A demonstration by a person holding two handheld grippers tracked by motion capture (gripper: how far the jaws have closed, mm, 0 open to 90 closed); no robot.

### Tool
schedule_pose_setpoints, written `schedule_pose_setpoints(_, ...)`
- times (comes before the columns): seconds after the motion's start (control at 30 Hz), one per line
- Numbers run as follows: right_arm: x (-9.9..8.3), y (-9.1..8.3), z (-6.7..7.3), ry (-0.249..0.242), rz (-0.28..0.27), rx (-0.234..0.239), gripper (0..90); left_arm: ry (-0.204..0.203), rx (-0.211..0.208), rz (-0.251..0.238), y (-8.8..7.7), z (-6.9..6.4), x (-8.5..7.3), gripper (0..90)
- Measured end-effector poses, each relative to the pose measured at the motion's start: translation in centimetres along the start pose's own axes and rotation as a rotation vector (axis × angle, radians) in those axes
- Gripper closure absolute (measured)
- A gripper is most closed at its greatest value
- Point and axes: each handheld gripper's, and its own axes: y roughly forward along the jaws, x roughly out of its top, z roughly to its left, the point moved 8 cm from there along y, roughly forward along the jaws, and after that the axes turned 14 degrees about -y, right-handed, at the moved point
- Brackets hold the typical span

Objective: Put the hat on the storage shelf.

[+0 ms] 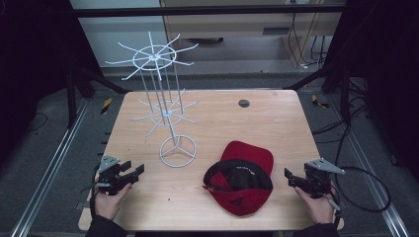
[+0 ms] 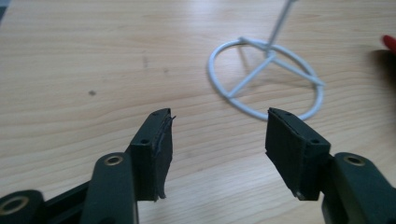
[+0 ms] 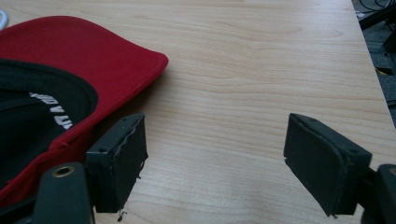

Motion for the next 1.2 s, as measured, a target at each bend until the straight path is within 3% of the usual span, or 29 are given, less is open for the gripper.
schedule_pose_setpoints(0.13, 0.7, -0.4, 0.4, 0.005, -0.027, 0.003, 24.9, 0.038, -0.038, 0.021, -0.1, -2.3, -0.5, 44.5)
schedule_pose_setpoints(0.17, 0.7, -0.4, 0.4, 0.005, -0.027, 0.003, 24.9, 0.038, -0.038, 0.021, -0.1, -2.3, -0.5, 44.8)
schedule_pose_setpoints(0.27, 1.4, -0.7, 1.2, -0.014, -0.057, 0.007, 30.9, 0.088, -0.066, 0.036, 0.0, -4.2, -1.1, 45.2)
schedule_pose_setpoints(0.37, 1.9, -0.7, 1.6, -0.025, -0.069, 0.017, 33.0, 0.101, -0.084, 0.036, 0.1, -5.2, -1.1, 45.3)
schedule_pose_setpoints(0.6, 2.9, -0.8, 2.8, -0.032, -0.084, 0.044, 37.8, 0.158, -0.155, 0.059, 0.3, -9.1, -1.0, 45.6)
schedule_pose_setpoints(0.63, 3.0, -0.8, 2.8, -0.034, -0.083, 0.042, 38.1, 0.158, -0.155, 0.059, 0.3, -9.1, -1.0, 45.4)
schedule_pose_setpoints(1.0, 3.5, -0.7, 3.0, -0.047, -0.086, 0.046, 40.0, 0.24, -0.288, 0.099, 1.4, -16.9, -1.0, 43.1)
schedule_pose_setpoints(1.2, 3.4, -0.7, 2.9, -0.06, -0.087, 0.049, 43.2, 0.289, -0.332, 0.112, 1.7, -20.1, -1.2, 42.2)
